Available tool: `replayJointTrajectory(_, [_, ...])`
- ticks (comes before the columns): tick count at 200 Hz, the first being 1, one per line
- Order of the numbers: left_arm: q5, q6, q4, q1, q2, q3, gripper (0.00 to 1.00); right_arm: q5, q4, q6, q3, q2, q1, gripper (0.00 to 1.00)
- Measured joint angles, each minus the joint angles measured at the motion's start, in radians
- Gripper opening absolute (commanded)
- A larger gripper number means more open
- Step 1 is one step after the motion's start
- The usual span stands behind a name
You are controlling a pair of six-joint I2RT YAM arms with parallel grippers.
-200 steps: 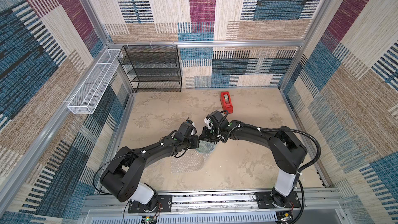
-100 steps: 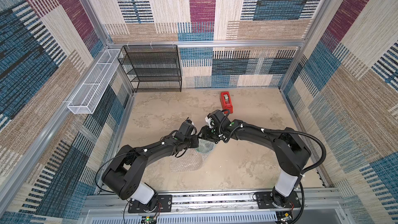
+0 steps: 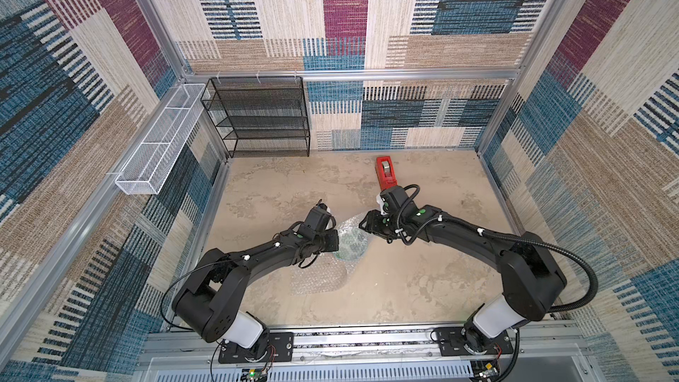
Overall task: Wrap bowls in bubble wrap
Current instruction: Wrap the bowl in bubble wrap.
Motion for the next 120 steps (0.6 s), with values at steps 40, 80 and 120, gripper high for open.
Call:
replayJointTrajectory(40, [0.0, 0.0, -0.002, 0.0, 0.0, 0.0, 0.11, 0.024, 0.009, -0.004, -0.075, -0.089, -0.112, 0.55])
replayJointTrajectory(80, [0.002, -0.002, -0.001, 0.0, 0.002, 0.001, 0.09, 0.013, 0.051, -0.014, -0.119, -0.047, -0.219, 0.57])
replayJointTrajectory(120, [0.003, -0.003, 0.004, 0.0, 0.011, 0.008, 0.08, -0.05, 0.13, -0.03, -0.089, 0.07, -0.287, 0.59])
